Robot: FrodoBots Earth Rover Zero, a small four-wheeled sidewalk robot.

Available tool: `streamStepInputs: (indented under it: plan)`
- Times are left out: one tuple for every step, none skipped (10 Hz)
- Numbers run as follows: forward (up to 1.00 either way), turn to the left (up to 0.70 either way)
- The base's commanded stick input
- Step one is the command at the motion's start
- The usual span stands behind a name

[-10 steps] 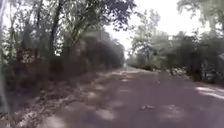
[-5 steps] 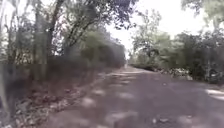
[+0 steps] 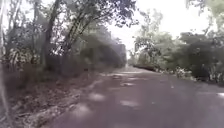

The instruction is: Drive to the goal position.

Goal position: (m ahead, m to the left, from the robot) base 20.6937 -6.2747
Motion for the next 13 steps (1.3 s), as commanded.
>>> streamStepInputs:
  plan:
    - [0.70,0.00]
    - [0.70,0.00]
    - [0.70,0.00]
    - [0.70,0.00]
    - [0.70,0.00]
    - [0.70,0.00]
    - [0.70,-0.18]
    - [0.70,-0.32]
    - [0.70,-0.34]
    - [0.70,-0.34]
    - [0.70,-0.34]
    - [0.70,-0.28]
    - [0.70,-0.13]
